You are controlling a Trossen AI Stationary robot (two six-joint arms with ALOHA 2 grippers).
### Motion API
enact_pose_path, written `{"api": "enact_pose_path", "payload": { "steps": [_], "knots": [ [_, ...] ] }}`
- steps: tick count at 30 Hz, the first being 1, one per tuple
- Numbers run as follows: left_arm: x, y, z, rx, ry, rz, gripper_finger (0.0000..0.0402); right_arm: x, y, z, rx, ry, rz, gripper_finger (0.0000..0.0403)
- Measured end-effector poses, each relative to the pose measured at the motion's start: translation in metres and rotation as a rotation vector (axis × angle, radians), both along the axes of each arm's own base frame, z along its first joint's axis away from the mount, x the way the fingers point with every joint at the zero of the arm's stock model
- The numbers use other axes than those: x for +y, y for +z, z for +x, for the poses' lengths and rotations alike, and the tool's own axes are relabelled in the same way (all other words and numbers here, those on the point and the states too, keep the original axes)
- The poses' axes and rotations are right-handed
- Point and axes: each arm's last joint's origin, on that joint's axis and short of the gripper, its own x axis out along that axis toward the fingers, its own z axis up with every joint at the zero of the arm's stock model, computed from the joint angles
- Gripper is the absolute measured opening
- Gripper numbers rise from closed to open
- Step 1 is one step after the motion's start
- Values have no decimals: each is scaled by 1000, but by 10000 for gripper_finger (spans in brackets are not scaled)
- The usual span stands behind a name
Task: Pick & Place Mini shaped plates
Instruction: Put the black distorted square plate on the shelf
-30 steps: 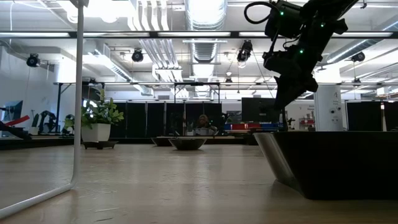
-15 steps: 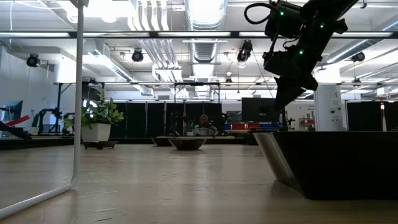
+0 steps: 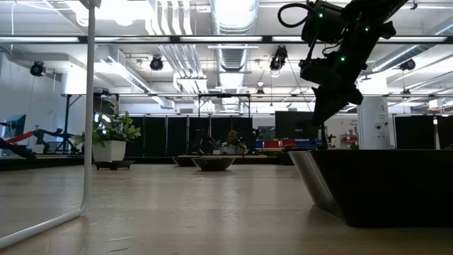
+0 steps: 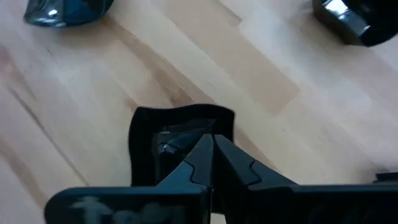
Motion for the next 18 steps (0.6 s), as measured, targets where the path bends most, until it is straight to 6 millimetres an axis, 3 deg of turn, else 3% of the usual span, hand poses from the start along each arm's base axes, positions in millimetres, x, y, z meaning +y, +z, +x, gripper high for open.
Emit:
{"api": "enact_pose_path", "payload": {
  "steps": [10,18],
  "knots": [
    [0,0,0,0,0,0,23,1,0,0,4,36,24,20],
    [0,0,0,0,0,0,23,1,-1,0,17,59,5,94]
  ]
}}
